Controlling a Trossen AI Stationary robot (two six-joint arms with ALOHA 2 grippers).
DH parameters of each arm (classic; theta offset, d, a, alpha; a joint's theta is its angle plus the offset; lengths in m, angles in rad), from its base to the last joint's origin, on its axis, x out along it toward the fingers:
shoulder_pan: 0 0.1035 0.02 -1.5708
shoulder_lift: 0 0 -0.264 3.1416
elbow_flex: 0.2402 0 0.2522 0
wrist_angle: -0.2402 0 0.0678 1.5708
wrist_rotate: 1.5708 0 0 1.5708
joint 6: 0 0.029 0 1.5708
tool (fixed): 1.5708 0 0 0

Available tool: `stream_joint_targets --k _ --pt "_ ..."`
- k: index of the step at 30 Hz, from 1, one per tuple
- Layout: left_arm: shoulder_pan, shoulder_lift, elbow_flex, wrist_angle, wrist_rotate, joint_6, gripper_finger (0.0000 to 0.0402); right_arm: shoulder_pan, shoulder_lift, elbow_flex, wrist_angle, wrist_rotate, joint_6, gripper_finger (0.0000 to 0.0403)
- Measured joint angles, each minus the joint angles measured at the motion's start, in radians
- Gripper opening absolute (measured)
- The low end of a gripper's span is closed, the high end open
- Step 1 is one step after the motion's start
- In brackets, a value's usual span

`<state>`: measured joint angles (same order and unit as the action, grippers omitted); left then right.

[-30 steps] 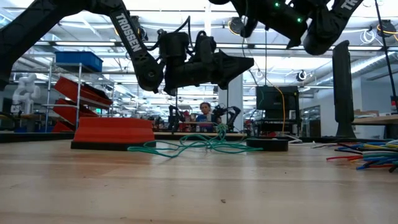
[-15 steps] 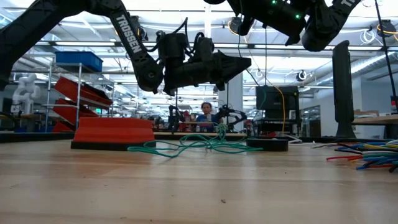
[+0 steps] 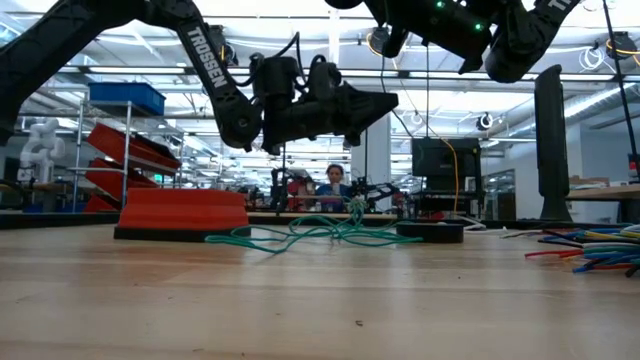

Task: Coiling cords
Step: Coil the green wire cable on the spool

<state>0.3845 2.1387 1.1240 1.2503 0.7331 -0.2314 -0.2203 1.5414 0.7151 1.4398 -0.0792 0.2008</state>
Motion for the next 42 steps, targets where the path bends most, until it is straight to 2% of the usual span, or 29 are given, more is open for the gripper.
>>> stream_joint_targets --k 8,16,27,32,39,42 --pt "0.017 0.000 -0.015 0.042 0.045 -0.025 0.0059 0.000 0.000 0.000 -0.004 0.000 -0.003 0.0000" --pt "0.030 0.000 -0.027 0.074 0.034 -0.072 0.0079 0.000 0.000 0.000 -0.008 0.000 -0.004 0.0000" --pt "-0.007 0.000 -0.027 0.047 0.030 -0.008 0.0080 0.000 0.000 0.000 -0.009 0.002 -0.010 0.0000" --pt "0.059 -0.007 -0.027 -0.001 0.018 -0.015 0.0080 0.000 0.000 0.000 -0.009 0.002 -0.011 0.0000" --pt "0.111 -0.022 -0.036 -0.021 0.118 -0.075 0.0081 0.000 0.000 0.000 -0.011 0.001 -0.015 0.0000" --pt "0.096 -0.030 -0.036 -0.024 0.146 -0.071 0.0101 0.000 0.000 0.000 -0.015 0.001 -0.022 0.0000"
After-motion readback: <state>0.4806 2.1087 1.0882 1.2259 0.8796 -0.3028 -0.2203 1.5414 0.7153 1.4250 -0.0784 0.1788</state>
